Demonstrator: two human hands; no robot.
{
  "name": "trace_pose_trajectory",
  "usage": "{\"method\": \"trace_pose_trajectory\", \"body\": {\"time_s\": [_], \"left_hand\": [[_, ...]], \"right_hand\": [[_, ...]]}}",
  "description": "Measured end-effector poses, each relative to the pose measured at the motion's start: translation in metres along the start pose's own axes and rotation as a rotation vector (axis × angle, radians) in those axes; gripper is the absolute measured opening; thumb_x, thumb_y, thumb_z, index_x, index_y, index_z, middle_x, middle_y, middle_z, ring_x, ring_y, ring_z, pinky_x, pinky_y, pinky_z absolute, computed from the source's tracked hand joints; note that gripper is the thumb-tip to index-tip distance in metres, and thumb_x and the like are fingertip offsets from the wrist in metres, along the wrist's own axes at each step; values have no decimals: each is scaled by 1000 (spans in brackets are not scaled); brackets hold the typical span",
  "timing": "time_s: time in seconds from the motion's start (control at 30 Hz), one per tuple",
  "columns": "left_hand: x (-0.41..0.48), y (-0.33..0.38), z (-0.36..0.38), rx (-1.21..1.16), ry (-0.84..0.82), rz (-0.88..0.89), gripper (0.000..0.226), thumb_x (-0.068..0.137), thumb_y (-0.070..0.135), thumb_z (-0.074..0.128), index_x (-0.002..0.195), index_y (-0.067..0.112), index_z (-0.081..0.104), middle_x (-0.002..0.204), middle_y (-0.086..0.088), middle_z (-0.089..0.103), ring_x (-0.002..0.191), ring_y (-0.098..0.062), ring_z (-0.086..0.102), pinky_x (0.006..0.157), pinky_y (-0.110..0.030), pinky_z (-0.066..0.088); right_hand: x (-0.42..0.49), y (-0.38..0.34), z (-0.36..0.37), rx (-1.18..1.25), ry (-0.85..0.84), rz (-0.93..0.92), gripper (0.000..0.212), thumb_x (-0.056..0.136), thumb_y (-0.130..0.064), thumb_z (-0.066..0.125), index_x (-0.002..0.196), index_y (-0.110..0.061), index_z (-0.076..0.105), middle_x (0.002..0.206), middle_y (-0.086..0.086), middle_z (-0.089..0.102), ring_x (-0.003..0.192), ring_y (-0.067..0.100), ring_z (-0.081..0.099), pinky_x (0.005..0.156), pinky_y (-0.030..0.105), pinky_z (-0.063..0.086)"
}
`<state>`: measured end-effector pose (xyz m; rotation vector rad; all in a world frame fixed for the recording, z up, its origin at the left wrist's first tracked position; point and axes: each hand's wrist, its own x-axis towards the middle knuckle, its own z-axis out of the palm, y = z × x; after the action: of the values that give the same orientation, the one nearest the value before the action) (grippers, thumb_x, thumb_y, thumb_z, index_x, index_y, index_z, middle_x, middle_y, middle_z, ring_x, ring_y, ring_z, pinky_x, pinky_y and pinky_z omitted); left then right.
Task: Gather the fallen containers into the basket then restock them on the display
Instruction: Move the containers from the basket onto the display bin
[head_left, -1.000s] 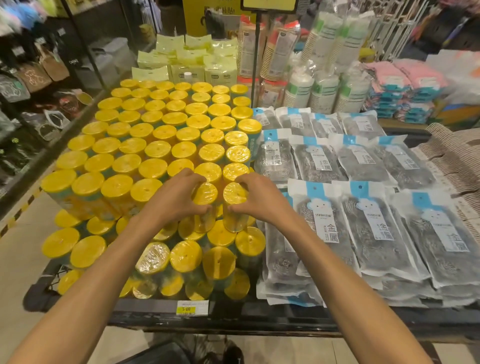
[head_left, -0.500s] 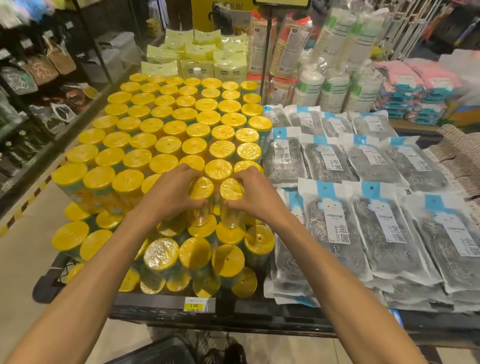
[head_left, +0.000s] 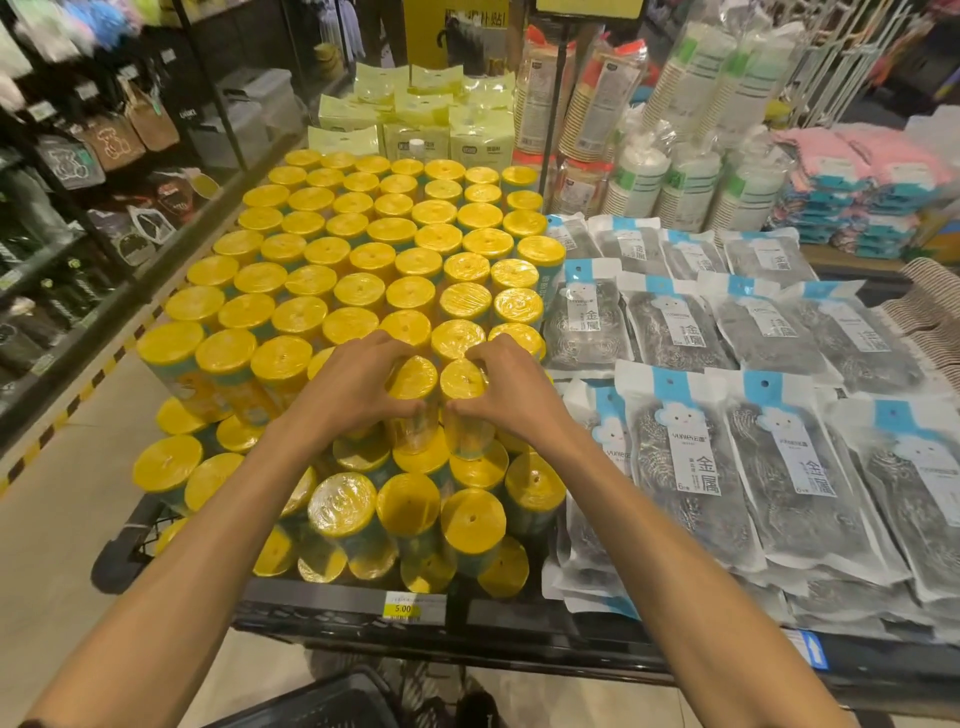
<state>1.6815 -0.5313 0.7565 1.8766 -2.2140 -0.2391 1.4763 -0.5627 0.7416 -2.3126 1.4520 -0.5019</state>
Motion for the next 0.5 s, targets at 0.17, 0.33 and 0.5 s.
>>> {"method": "trace_pose_trajectory", "body": {"time_s": [0.17, 0.33, 0.5], "left_hand": [[0, -4, 1, -16, -20, -5, 77, 74, 51, 78, 138, 20, 49, 132, -3, 52, 117, -25, 54, 89, -37, 46], [-1, -5, 3, 4, -33, -14, 78, 77, 51, 76, 141, 20, 45, 133, -4, 50, 122, -24, 49, 93, -37, 43], [0, -5, 4, 37, -38, -8, 79, 77, 53, 74, 142, 21, 43, 134, -5, 50, 122, -24, 48, 93, -38, 43]], "right_hand": [[-1, -2, 0, 15, -1, -2, 71, 72, -45, 81, 129, -12, 56, 119, 7, 51, 108, 24, 52, 80, 35, 45], [0, -7, -2, -9, -23, 15, 74, 72, -46, 82, 131, -12, 52, 123, 8, 50, 110, 26, 53, 83, 37, 47], [-1, -10, -3, -13, -45, 39, 78, 74, -46, 81, 136, -13, 46, 129, 10, 47, 114, 30, 53, 85, 38, 47]]}}
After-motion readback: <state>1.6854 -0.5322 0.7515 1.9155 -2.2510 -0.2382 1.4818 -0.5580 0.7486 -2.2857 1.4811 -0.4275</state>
